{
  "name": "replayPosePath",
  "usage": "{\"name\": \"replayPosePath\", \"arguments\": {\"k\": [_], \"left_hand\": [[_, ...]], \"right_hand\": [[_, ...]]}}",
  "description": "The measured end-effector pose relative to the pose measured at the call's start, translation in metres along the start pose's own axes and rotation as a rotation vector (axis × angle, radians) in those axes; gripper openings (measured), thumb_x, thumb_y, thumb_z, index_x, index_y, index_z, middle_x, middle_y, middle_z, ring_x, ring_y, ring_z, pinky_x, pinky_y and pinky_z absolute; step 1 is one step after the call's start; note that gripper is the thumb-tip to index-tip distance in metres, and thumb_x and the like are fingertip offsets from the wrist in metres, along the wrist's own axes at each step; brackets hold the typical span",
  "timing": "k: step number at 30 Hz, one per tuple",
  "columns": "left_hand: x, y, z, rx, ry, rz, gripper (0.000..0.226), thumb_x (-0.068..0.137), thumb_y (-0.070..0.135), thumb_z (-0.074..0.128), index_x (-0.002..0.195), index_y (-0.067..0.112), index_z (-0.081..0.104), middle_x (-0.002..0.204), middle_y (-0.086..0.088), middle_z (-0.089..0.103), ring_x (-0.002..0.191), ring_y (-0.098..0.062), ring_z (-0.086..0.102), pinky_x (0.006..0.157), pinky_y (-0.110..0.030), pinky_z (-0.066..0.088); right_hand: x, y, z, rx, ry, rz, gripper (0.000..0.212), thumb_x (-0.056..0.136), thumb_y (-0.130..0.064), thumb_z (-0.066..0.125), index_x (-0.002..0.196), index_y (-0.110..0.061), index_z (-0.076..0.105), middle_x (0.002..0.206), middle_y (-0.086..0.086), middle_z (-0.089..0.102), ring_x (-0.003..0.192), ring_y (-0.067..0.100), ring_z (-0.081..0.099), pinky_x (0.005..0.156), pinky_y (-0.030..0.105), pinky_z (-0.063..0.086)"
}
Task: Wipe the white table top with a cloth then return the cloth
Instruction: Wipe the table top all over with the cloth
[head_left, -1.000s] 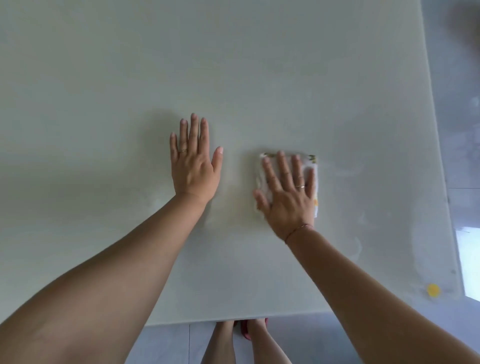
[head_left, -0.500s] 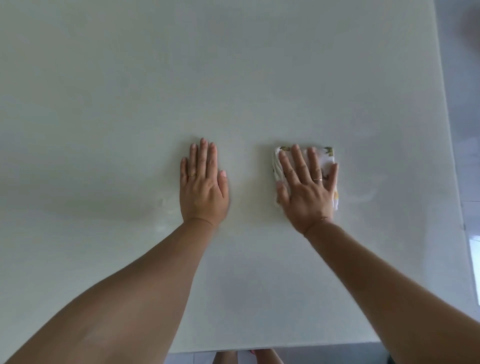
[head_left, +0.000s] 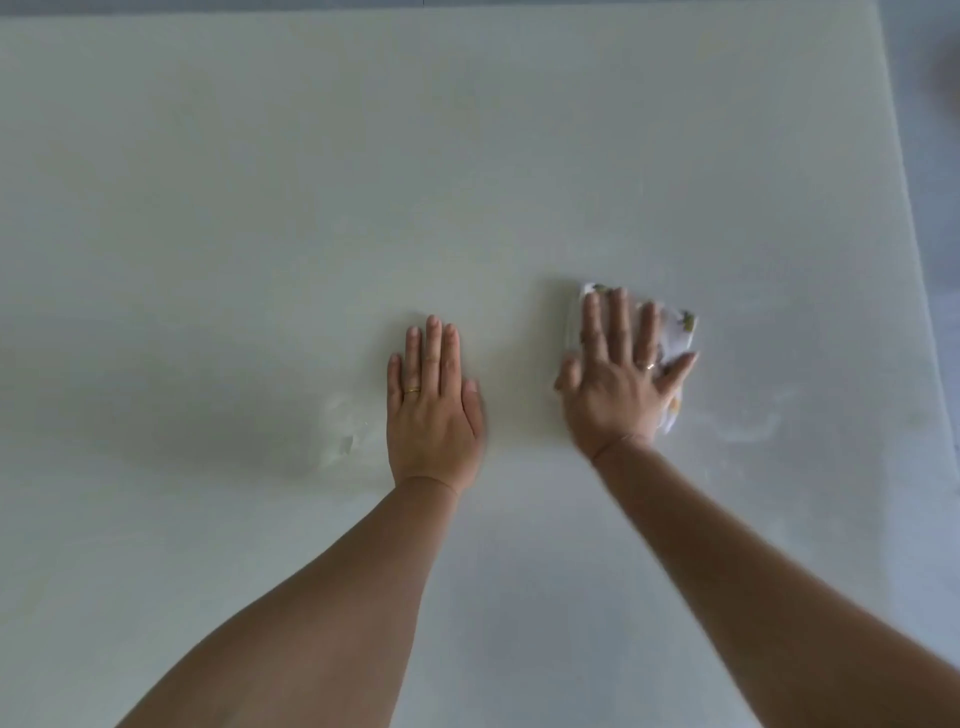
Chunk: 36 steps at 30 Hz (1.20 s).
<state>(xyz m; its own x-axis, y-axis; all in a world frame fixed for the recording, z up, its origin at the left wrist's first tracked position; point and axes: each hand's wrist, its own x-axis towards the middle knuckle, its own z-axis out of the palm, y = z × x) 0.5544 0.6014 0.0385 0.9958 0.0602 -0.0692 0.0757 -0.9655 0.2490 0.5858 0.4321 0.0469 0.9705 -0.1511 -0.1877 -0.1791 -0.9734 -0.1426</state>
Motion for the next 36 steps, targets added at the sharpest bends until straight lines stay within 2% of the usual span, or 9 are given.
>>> {"name": "replayPosePath", "arguments": {"k": [4, 7, 14, 20, 26, 28, 32, 34, 36], "left_hand": [[0.0, -0.001, -0.001, -0.018, -0.009, 0.008, 0.054, 0.096, 0.024, 0.031, 0.147, 0.007, 0.03, 0.156, -0.011, 0.025, 0.145, -0.028, 0.021, 0.118, -0.045, 0.017], [-0.001, 0.0, -0.002, -0.014, -0.012, 0.0, 0.055, 0.095, 0.024, 0.027, 0.148, 0.008, 0.03, 0.156, -0.01, 0.026, 0.145, -0.027, 0.021, 0.119, -0.042, 0.013], [0.001, 0.0, 0.0, 0.017, -0.04, -0.007, 0.056, 0.095, 0.024, 0.025, 0.148, 0.008, 0.028, 0.157, -0.01, 0.023, 0.146, -0.025, 0.019, 0.119, -0.04, 0.008], [0.0, 0.001, -0.001, 0.028, -0.037, 0.0, 0.056, 0.094, 0.025, 0.027, 0.147, 0.007, 0.031, 0.155, -0.011, 0.027, 0.145, -0.027, 0.021, 0.118, -0.043, 0.014], [0.002, 0.003, -0.002, 0.031, -0.027, -0.009, 0.056, 0.094, 0.023, 0.027, 0.147, 0.007, 0.031, 0.155, -0.011, 0.027, 0.144, -0.028, 0.023, 0.118, -0.045, 0.016], [0.001, 0.004, -0.004, 0.041, -0.033, -0.012, 0.055, 0.094, 0.023, 0.027, 0.146, 0.007, 0.033, 0.154, -0.012, 0.028, 0.143, -0.029, 0.025, 0.117, -0.046, 0.017], [0.007, 0.008, -0.01, 0.069, -0.026, -0.014, 0.056, 0.09, 0.022, 0.031, 0.142, 0.005, 0.041, 0.152, -0.013, 0.034, 0.142, -0.029, 0.03, 0.116, -0.049, 0.017], [0.019, 0.011, -0.015, 0.078, -0.012, 0.037, 0.054, 0.088, 0.021, 0.034, 0.138, 0.005, 0.047, 0.15, -0.014, 0.037, 0.14, -0.03, 0.032, 0.116, -0.051, 0.016], [0.043, 0.017, -0.019, 0.073, -0.007, 0.088, 0.052, 0.087, 0.021, 0.036, 0.135, 0.005, 0.05, 0.15, -0.015, 0.038, 0.14, -0.032, 0.032, 0.116, -0.051, 0.015]], "right_hand": [[-0.072, -0.037, 0.018, -0.085, -0.044, -0.421, 0.061, 0.091, -0.044, 0.028, 0.149, -0.032, 0.016, 0.157, -0.006, 0.015, 0.146, 0.029, 0.01, 0.109, 0.068, 0.006], [-0.035, -0.002, 0.003, -0.137, -0.061, -0.634, 0.058, 0.091, -0.041, 0.034, 0.148, -0.032, 0.027, 0.155, -0.006, 0.027, 0.144, 0.025, 0.019, 0.11, 0.065, 0.012], [0.046, -0.015, -0.002, -0.027, -0.017, -0.046, 0.061, 0.094, -0.042, 0.024, 0.15, -0.034, 0.002, 0.16, -0.008, 0.001, 0.146, 0.022, -0.006, 0.112, 0.06, -0.008], [0.04, -0.011, -0.005, -0.207, -0.101, -0.782, 0.059, 0.093, -0.045, 0.021, 0.15, -0.031, 0.013, 0.158, -0.004, 0.017, 0.146, 0.025, 0.012, 0.114, 0.06, 0.006], [0.098, -0.008, -0.015, -0.001, -0.002, -0.026, 0.06, 0.094, -0.041, 0.023, 0.15, -0.034, 0.001, 0.16, -0.008, -0.001, 0.146, 0.021, -0.007, 0.113, 0.055, -0.012], [0.073, -0.042, -0.006, -0.004, -0.037, -0.146, 0.063, 0.092, -0.043, 0.02, 0.15, -0.032, -0.002, 0.159, -0.007, -0.004, 0.146, 0.026, -0.01, 0.111, 0.056, -0.015], [0.078, -0.024, -0.012, -0.166, -0.125, -0.758, 0.062, 0.092, -0.046, 0.018, 0.15, -0.032, 0.006, 0.159, -0.006, 0.007, 0.147, 0.025, 0.001, 0.115, 0.053, -0.005], [0.116, 0.006, -0.02, -0.214, -0.098, -0.745, 0.061, 0.092, -0.046, 0.018, 0.15, -0.034, 0.003, 0.159, -0.007, 0.006, 0.147, 0.022, 0.001, 0.116, 0.05, -0.004], [0.151, 0.022, -0.028, -0.151, -0.069, -0.466, 0.06, 0.093, -0.043, 0.017, 0.149, -0.035, -0.002, 0.16, -0.008, 0.002, 0.147, 0.018, -0.004, 0.116, 0.048, -0.006]]}}
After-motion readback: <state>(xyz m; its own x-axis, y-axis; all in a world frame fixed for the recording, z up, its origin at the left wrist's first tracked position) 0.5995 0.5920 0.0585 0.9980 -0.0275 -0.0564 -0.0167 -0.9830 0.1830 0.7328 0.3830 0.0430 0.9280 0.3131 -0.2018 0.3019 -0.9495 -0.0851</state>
